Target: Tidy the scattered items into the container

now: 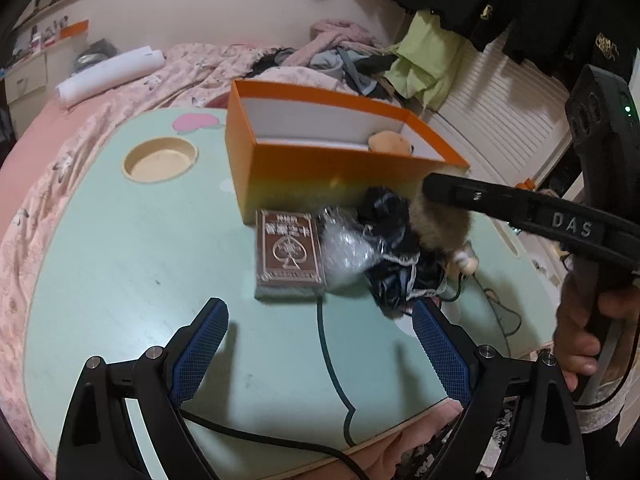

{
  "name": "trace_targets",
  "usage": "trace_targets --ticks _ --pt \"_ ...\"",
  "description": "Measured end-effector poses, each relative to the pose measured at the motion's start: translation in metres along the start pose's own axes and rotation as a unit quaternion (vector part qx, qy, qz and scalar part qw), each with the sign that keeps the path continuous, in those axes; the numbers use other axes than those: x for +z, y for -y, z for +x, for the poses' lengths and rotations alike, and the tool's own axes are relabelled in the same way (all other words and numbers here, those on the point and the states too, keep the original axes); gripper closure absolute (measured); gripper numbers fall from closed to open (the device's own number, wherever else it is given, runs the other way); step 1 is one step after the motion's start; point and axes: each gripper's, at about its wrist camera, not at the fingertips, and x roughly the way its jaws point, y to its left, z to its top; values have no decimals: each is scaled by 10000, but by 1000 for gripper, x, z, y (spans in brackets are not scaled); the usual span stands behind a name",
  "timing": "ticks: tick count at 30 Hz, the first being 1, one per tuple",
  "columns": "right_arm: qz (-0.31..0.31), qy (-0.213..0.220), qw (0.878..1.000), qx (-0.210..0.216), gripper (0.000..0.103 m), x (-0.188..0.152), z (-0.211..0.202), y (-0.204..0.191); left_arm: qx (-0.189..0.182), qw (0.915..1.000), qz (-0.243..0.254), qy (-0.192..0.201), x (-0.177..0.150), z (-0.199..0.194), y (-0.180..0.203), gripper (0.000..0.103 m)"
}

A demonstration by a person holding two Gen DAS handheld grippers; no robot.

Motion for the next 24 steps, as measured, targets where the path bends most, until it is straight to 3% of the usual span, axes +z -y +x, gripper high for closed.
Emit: trace_targets --ticks 3,5,6,7,10,17,22,24 --pt "178 29 9998 9 55 -7 5 10 185 9998 105 -1 -5 4 6 10" --pt "389 381 9985 1 24 -12 -5 16 257 9995 168 25 -7 6 9 10" --pt "487 635 9968 -60 20 -16 -15 18 275 9995 181 35 -8 6 10 10" --pt "581 973 9934 -176 18 -21 -26 21 285 9994 179 35 -9 6 10 10" --pt "552 1177 9909 -348 18 -34 -41 23 343 9992 165 72 -11 7 9 10" --pt "248 517 9945 -875 18 -79 -27 24 616 9977 188 194 -14 7 8 10" --pt "34 127 9922 -1240 17 -93 -6 26 991 9938 441 261 -17 12 14 6" --pt "-93 215 9891 -1451 12 -96 -4 24 1179 9911 563 262 -18 16 17 4"
